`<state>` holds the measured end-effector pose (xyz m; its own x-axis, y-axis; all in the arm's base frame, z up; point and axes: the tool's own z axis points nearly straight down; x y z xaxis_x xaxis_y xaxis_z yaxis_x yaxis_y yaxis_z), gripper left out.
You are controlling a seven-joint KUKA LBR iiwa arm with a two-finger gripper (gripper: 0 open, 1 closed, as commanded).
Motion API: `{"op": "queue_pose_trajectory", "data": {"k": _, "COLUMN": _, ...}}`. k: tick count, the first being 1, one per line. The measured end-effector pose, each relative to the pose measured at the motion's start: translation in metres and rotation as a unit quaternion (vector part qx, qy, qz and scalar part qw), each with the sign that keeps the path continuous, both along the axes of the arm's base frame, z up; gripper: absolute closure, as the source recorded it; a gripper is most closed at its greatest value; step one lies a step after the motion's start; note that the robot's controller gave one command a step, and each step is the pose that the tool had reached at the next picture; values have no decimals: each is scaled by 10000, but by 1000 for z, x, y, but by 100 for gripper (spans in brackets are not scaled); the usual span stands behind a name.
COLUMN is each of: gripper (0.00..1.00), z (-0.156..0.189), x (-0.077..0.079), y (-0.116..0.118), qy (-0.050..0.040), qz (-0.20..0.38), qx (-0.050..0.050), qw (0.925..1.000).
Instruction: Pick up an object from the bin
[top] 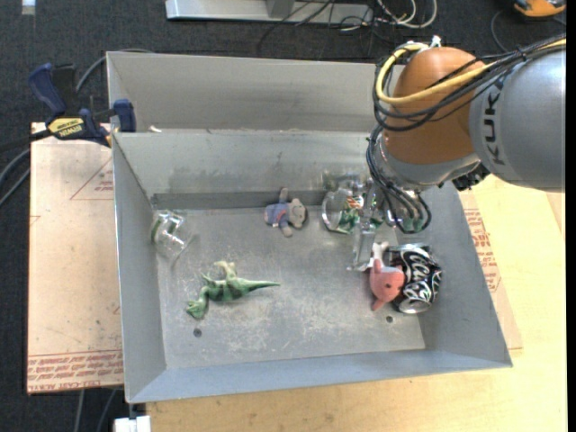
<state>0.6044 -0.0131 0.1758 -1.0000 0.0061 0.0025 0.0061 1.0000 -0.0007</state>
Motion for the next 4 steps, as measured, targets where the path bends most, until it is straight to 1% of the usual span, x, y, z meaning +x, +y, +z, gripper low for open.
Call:
{"op": "queue_pose_trajectory", "data": {"k": 1, "gripper": 0, "z": -8, "x": 11, "y": 7, "qy": -31, "qz": -672, "qx": 7, "qw": 9977}}
{"op": "queue_pose_trajectory", "data": {"k": 2, "gripper": 0, "z": -35, "x": 20, "y": -56, "qy": -23, "qz": -22, "qx": 1, "qw": 10000}}
{"op": "queue_pose_trajectory", "data": {"k": 3, "gripper": 0, "z": -63, "x": 25, "y": -46, "qy": -37, "qz": -1313, "qx": 11, "qw": 9913}}
{"op": "queue_pose_trajectory", "data": {"k": 4, "gripper": 0, "z": -93, "x": 54, "y": -45, "qy": -52, "qz": -679, "qx": -3, "qw": 9977}}
